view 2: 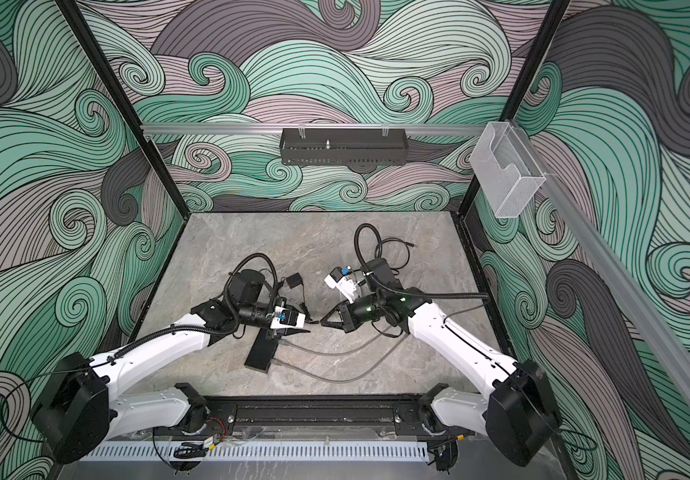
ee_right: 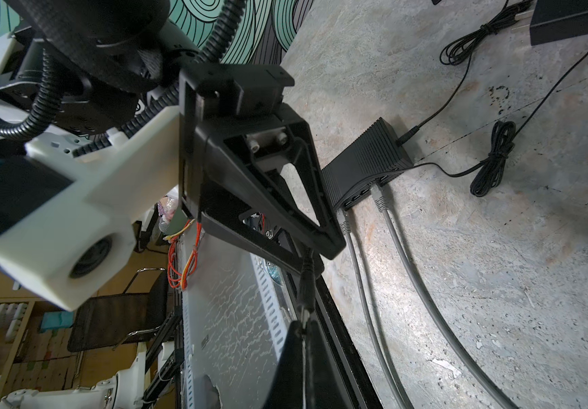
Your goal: Insert the plug into the switch port
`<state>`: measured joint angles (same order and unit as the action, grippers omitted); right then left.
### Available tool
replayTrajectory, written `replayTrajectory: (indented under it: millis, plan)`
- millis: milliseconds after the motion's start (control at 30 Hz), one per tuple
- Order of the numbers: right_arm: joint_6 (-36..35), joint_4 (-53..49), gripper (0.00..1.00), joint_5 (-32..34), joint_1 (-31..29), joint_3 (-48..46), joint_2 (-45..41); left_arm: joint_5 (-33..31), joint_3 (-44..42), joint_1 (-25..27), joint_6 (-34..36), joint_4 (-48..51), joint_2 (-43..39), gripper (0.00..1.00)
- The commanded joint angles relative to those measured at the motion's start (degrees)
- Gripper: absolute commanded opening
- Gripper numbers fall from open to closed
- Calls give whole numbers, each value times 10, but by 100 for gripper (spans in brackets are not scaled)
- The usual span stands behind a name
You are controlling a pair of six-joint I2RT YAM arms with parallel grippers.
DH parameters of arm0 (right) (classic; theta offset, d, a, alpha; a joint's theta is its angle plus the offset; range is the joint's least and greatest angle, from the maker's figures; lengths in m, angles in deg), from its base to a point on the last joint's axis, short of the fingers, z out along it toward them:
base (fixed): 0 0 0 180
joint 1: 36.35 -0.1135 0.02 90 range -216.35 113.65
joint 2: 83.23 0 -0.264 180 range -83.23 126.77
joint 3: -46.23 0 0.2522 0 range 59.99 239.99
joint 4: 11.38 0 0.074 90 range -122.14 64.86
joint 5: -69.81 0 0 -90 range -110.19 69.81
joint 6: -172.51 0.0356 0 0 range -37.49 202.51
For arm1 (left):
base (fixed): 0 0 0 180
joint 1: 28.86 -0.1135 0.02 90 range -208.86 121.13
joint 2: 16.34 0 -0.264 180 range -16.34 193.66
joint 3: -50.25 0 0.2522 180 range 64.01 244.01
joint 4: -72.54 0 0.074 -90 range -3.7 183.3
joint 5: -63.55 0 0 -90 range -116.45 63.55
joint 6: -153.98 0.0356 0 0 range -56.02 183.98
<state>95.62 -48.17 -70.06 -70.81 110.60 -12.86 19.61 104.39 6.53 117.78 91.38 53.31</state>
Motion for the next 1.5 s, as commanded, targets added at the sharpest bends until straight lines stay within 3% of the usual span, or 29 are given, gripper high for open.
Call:
replayTrajectory:
  millis: [0, 100, 233, 267, 500, 533, 567, 667, 767, 833, 900, 1033, 1200, 1467]
  plan:
    - [6, 10, 0, -17, 2, -12, -2, -5, 11, 2, -25, -30, -11, 34]
    - [12, 20, 0, -17, 2, -19, -3, -1, 13, 2, -27, -26, -11, 28]
    - [13, 21, 0, -12, 1, -20, -6, -1, 20, 2, -23, -10, -8, 2]
    - [14, 22, 0, -11, 2, -19, -6, 0, 22, 2, -20, -5, -7, 0]
    - [27, 44, 0, -2, 2, -25, -12, -5, 31, 1, -19, 15, -7, 0]
    - [26, 42, 2, 2, 1, -26, -13, -5, 34, 1, -22, 20, -6, 0]
    - [23, 34, 14, 14, 1, -23, -16, -8, 37, 2, -26, 25, -6, 0]
    - [16, -14, 54, 139, 2, -17, -32, -32, 50, 1, -57, 53, -16, 0]
    - [45, -32, 72, 318, 12, -22, -49, -84, 82, 2, -136, 114, -37, 0]
    - [78, -22, 75, 414, 23, -27, -45, -121, 109, 2, -187, 169, -46, 0]
    - [124, -20, 76, 483, 31, -21, -19, -125, 118, 2, -192, 207, -58, 0]
    - [203, -51, 76, 535, 42, 44, 107, -138, 79, 2, -228, 145, -104, 0]
    - [253, -108, 78, 542, 57, 144, 266, -145, 67, 1, -269, 105, -133, 0]
    - [236, -57, 81, 474, 64, 156, 339, -147, 65, 1, -292, 124, -133, 0]
